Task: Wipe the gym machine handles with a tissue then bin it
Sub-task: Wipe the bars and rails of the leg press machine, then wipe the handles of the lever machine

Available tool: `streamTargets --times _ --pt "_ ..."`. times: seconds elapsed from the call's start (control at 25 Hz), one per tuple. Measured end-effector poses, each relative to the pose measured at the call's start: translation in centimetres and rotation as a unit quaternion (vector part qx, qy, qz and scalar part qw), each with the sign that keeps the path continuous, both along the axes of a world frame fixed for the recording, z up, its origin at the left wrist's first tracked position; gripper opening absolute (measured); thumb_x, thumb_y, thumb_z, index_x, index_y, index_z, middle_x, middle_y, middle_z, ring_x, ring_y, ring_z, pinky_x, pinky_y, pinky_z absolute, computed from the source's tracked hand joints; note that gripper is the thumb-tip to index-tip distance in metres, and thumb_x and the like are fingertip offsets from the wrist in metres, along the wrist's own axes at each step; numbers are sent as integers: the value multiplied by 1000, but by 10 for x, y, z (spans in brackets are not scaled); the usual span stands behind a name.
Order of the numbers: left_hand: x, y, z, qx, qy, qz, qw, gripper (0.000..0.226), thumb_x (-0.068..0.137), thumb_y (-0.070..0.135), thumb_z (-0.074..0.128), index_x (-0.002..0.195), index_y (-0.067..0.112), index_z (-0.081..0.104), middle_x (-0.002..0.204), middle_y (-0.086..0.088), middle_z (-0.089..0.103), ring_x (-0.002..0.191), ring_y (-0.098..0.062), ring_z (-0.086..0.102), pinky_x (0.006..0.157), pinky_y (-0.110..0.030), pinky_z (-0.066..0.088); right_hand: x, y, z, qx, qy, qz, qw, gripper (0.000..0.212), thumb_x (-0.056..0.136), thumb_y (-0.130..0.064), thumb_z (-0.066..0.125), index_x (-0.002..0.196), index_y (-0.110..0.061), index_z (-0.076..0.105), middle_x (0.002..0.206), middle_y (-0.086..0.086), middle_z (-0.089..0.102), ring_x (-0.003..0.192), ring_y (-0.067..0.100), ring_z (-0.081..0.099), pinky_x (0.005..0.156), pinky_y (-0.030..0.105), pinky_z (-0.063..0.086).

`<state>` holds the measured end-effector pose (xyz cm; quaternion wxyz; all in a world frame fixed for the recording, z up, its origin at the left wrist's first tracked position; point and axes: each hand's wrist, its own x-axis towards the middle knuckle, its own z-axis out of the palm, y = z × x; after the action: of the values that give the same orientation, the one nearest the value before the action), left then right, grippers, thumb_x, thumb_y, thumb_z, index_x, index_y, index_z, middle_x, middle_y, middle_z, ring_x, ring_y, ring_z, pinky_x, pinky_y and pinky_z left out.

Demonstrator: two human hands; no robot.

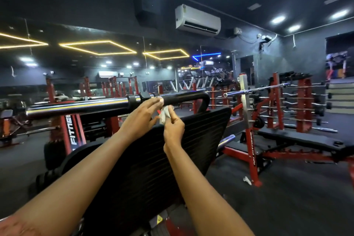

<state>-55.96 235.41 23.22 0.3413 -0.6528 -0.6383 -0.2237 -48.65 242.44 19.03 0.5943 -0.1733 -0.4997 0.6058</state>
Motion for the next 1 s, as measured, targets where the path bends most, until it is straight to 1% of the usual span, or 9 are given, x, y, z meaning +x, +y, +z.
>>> streamTargets --times 0.08,0.2,0.32,0.52,0.6,0.72,0.76,0.84,1.0 --pt "5 -18 -11 -1 -26 1 1000 49 90 18 58 136 13 45 145 -1 40 134 -17 35 109 -22 23 21 -7 -7 12 -37 -34 999 37 89 1 46 122 -11 57 125 2 59 110 9 56 97 21 43" --pt "14 -45 -37 -64 -60 -14 996 44 92 29 54 134 19 47 142 2 43 130 -14 42 106 -28 33 62 -26 -26 29 -113 -86 989 35 89 -1 46 121 -11 59 121 0 62 102 6 56 81 5 41" --pt "36 -67 -73 -155 -97 -62 981 47 92 35 52 136 22 44 143 3 42 129 -13 42 108 -30 34 110 -45 -59 44 -208 -116 970 32 90 -4 47 118 -11 61 116 2 64 97 8 58 80 10 42" --pt "84 -91 -154 -308 -101 -149 934 48 90 31 58 134 15 47 140 -4 45 128 -16 44 107 -23 30 201 -103 -132 17 -377 -180 908 27 88 -16 57 114 -13 65 94 -3 66 83 4 54 58 0 39" --pt "106 -104 -184 -345 -98 -192 914 47 90 30 58 133 14 47 137 -6 49 123 -18 48 105 -24 34 235 -144 -159 -19 -394 -214 894 23 87 -19 59 108 -14 68 94 1 70 81 5 58 56 -1 41" --pt "142 -126 -223 -368 -102 -250 890 47 91 28 56 135 13 46 134 -8 50 122 -21 49 102 -24 32 278 -205 -190 -82 -422 -250 868 25 85 -16 58 108 -14 69 95 0 69 85 11 64 80 19 53" --pt "155 -136 -236 -380 -95 -271 879 47 91 28 56 134 12 46 134 -9 51 123 -21 48 102 -24 30 291 -230 -200 -120 -405 -251 871 28 86 -11 56 111 -9 67 96 3 69 84 17 65 79 25 56" --pt "186 -154 -259 -400 -91 -313 857 46 90 29 57 132 14 48 131 -9 54 122 -22 49 101 -25 32 320 -280 -220 -193 -351 -264 878 30 87 -1 50 113 0 63 95 14 68 77 28 67 68 26 58" --pt "269 -193 -286 -438 -61 -400 803 44 90 32 57 131 18 50 130 -5 54 122 -21 49 103 -31 36 383 -381 -242 -265 -335 -366 827 29 85 0 49 104 -7 69 82 9 70 60 14 65 59 19 55"
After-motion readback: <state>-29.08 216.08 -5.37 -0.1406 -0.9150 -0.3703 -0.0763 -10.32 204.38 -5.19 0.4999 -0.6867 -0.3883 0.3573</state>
